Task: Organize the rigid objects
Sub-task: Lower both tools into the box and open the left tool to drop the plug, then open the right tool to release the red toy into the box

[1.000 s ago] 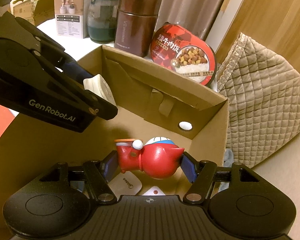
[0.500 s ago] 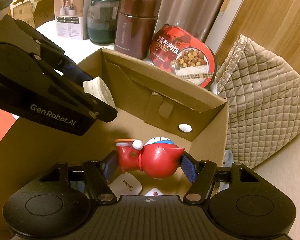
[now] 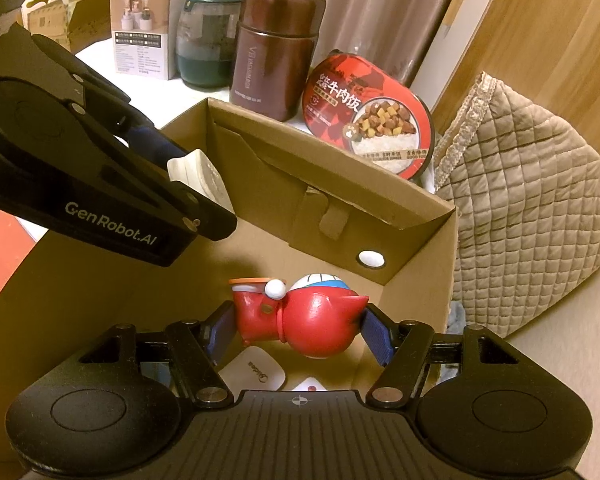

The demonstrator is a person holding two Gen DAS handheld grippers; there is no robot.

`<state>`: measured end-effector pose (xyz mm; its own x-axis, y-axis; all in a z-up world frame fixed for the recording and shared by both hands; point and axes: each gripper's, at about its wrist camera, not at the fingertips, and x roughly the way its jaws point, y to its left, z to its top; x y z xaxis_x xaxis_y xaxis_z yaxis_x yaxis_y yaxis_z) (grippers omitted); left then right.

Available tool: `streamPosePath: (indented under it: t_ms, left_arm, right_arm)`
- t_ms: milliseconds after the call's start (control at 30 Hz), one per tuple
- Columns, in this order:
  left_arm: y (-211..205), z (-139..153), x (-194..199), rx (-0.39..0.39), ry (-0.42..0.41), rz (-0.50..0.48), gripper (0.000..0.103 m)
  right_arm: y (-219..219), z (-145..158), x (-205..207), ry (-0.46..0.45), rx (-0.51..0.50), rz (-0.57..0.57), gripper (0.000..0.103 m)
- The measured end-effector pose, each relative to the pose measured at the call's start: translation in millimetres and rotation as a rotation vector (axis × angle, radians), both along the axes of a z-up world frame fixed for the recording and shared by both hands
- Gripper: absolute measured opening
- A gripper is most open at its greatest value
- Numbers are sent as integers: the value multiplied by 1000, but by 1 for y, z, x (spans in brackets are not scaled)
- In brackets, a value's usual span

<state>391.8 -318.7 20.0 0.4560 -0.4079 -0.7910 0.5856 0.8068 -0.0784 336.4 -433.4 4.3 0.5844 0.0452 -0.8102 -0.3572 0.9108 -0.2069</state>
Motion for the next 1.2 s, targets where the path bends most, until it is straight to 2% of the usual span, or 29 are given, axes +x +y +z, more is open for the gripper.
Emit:
streamPosePath:
  t_ms: [67, 1200]
  left_arm:
    - [1, 2, -1, 1, -16, 4, 60]
    - [20, 18, -6, -30, -45, -10, 58]
  right_arm:
    - [1, 0, -1, 1, 0, 0, 64]
    - [13, 2, 2, 3, 13, 12, 64]
